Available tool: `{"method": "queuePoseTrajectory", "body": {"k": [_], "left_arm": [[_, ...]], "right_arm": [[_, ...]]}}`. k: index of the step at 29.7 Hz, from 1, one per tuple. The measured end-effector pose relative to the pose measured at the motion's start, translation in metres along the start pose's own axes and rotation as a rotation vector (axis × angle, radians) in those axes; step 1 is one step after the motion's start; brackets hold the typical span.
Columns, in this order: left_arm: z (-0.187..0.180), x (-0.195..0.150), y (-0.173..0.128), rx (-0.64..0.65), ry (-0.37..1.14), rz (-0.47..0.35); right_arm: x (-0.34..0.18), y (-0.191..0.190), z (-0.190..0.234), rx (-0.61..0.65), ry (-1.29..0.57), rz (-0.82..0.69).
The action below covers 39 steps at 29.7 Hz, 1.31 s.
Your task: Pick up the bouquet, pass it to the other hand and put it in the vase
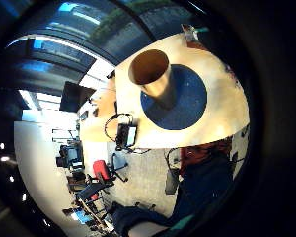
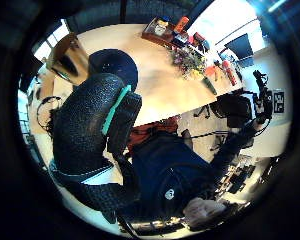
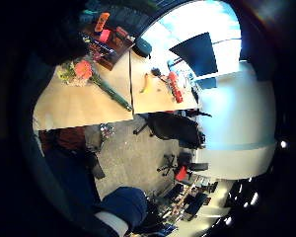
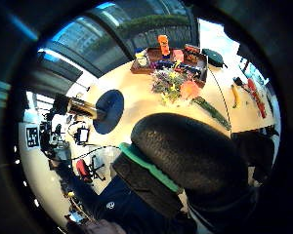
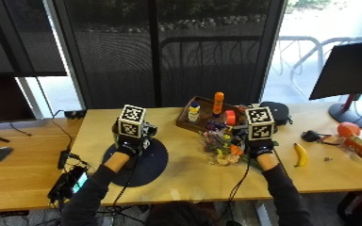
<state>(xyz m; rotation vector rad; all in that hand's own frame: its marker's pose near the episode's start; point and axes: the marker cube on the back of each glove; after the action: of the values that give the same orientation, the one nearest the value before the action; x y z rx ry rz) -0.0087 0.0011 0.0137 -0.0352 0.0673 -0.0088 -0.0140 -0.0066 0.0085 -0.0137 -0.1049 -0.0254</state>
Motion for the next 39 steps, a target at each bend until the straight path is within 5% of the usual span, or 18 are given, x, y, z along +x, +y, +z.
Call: {"method": "queuePoseTrajectory", "body": {"k": [20, 39], "left_arm": [[-0.004, 0.017, 0.008, 0.012, 0.014, 0.022], [0.014, 0.04, 0.018, 0.065, 0.047, 0.122]], "right_arm": [[0.042, 0.012, -0.019, 0.002, 0.055, 0.082], [0.162, -0.023, 0.02, -0.134, -0.122, 0.42]]}}
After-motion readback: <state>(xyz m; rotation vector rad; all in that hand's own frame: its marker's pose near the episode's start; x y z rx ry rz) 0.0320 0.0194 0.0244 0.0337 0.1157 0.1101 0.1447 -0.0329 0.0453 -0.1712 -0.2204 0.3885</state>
